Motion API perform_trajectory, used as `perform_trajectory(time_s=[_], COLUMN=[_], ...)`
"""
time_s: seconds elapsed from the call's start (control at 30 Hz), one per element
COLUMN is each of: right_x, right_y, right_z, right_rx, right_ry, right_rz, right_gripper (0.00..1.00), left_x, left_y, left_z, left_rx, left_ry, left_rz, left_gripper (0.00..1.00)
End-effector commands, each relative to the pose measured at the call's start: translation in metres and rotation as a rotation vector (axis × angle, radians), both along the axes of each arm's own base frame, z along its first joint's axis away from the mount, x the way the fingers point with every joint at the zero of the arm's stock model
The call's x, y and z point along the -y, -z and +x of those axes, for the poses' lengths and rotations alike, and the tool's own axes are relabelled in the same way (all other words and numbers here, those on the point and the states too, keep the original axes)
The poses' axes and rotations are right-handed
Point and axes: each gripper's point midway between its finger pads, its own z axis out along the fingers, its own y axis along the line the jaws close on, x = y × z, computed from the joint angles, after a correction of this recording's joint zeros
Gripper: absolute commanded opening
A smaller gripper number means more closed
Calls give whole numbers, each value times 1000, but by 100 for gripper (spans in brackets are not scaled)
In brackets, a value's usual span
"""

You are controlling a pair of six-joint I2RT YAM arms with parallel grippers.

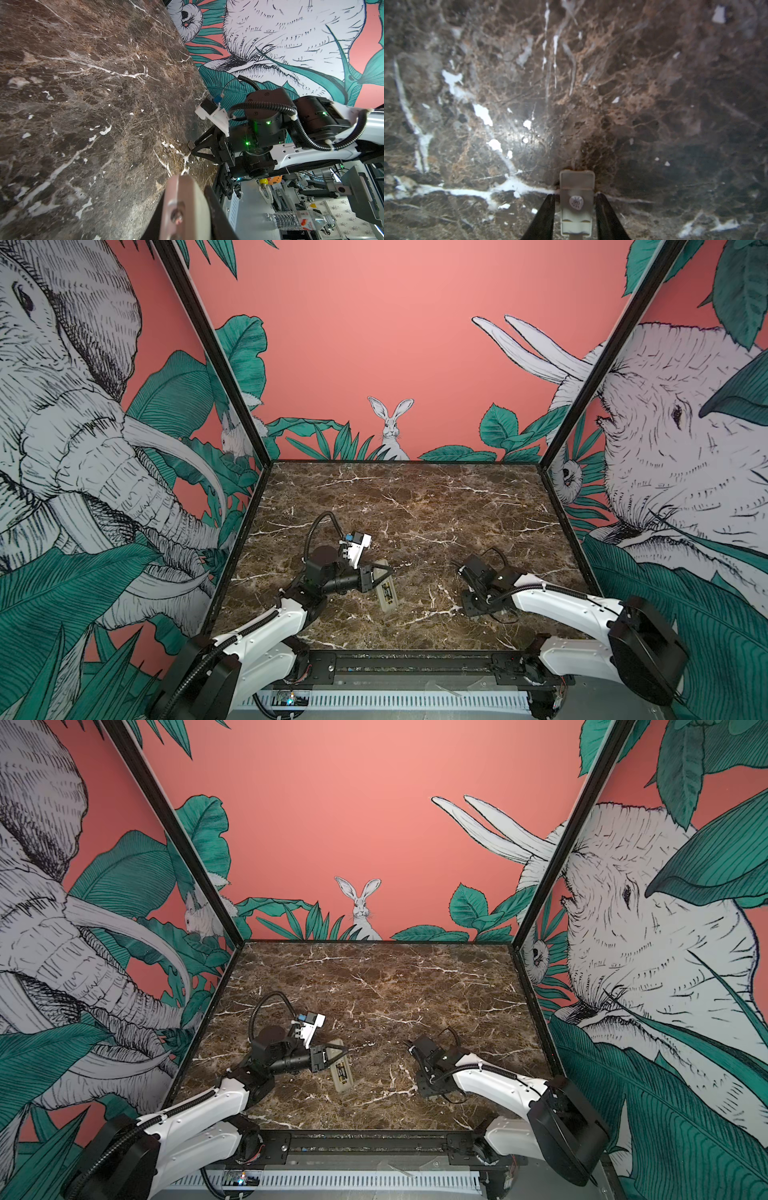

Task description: Load the batteries into the remote control

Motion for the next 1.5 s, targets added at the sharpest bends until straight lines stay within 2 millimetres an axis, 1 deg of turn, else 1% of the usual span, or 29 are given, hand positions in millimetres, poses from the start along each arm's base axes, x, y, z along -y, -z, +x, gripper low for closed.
perform_trajectory(time_s=[0.0, 0.23, 0.73, 0.9, 0.97, 1.03, 1.1, 1.27, 1.47], right_x=[3, 4, 7, 7, 8, 7, 6, 3, 0], right_y=[3, 5, 10, 8, 5, 0, -4, -7, -5], right_z=[-3, -5, -7, -6, -5, -3, -1, 1, -1], right_rx=[-9, -15, -26, -21, -15, -6, 4, 16, 12], right_ry=[6, 9, 7, 5, 1, -9, -13, -18, -29], right_rz=[-19, -17, -35, -38, -44, -50, -54, -53, -49], right_gripper=[34, 31, 31, 31, 34, 40, 42, 41, 34], left_x=[0, 0, 0, 0, 0, 0, 0, -1, 0], left_y=[-6, -6, -6, -6, -6, -6, -5, -6, -5], left_z=[-3, -3, -3, -3, -2, -2, -3, -3, -3], left_rx=[22, 22, 23, 23, 23, 21, 21, 24, 21], left_ry=[8, 7, 7, 6, 6, 6, 7, 6, 6], left_rz=[-20, -20, -20, -19, -19, -19, -18, -20, -18], left_gripper=[0, 0, 0, 0, 0, 0, 0, 0, 0])
